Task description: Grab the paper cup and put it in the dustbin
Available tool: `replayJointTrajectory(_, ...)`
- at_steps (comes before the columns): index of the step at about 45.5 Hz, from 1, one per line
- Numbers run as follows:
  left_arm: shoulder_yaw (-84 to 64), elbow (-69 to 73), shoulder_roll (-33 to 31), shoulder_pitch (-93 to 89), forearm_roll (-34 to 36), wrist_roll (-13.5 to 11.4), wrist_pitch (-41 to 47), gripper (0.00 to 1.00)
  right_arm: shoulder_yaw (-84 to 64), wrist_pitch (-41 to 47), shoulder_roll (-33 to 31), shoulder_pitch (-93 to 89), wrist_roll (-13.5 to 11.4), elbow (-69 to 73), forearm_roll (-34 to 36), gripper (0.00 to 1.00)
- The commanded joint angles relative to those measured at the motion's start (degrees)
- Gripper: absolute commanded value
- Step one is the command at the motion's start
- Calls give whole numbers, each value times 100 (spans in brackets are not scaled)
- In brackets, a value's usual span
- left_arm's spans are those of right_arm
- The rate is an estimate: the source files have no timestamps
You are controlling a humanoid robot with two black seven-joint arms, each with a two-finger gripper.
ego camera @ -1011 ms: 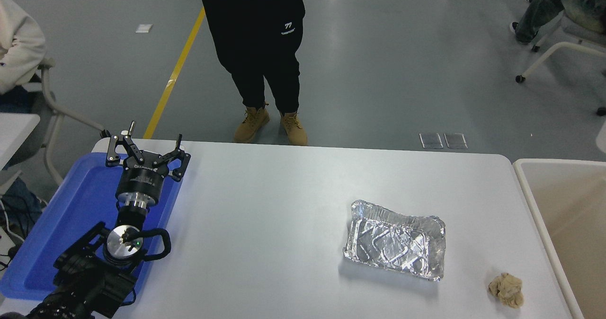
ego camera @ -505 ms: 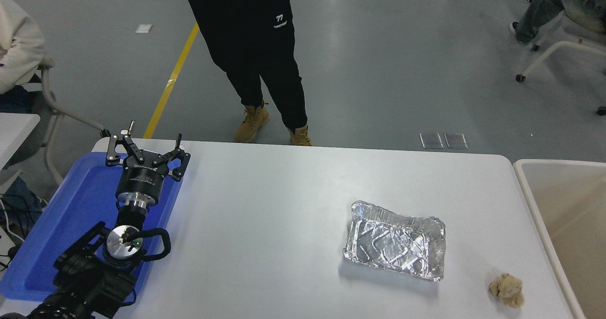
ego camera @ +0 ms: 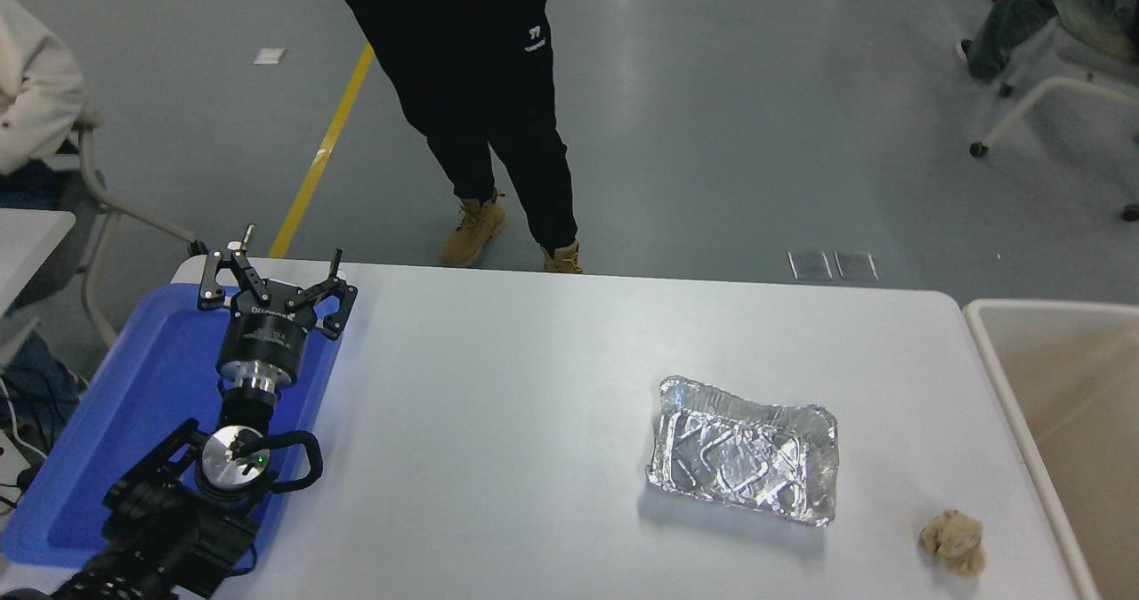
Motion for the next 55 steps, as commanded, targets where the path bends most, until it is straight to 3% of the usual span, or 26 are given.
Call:
replayJointTrajectory(1,-1,0,0,6,1,0,0,100,55,-332,757,-1153,17,-919,984,0)
replayJointTrajectory(17,-1,0,0,-2,1,0,0,100,117,-622,1417,-1787,-10,-1148,1467,0)
replayJointTrajectory(34,-1,9,0,-3,1,0,0,100,117,-692,1681,-1945,-10,-1218,1749,0)
replayJointTrajectory(35,-1,0,0,-3,1,0,0,100,117,-684,1689,-1945,-1,-1218,1758,16)
replayJointTrajectory(36,-1,0,0,-3,1,0,0,100,125,-692,1698,-1937,-1,-1227,1766,55)
replayJointTrajectory(37,-1,0,0,-3,1,0,8,100,143,-701,1698,-1936,-1,-1227,1801,87)
replayJointTrajectory(38,7,0,0,-3,1,0,8,100,169,-684,1698,-1919,-1,-1219,1854,100)
replayJointTrajectory(55,7,0,0,-3,1,0,0,100,222,-596,1926,-1533,8,-1113,1995,100)
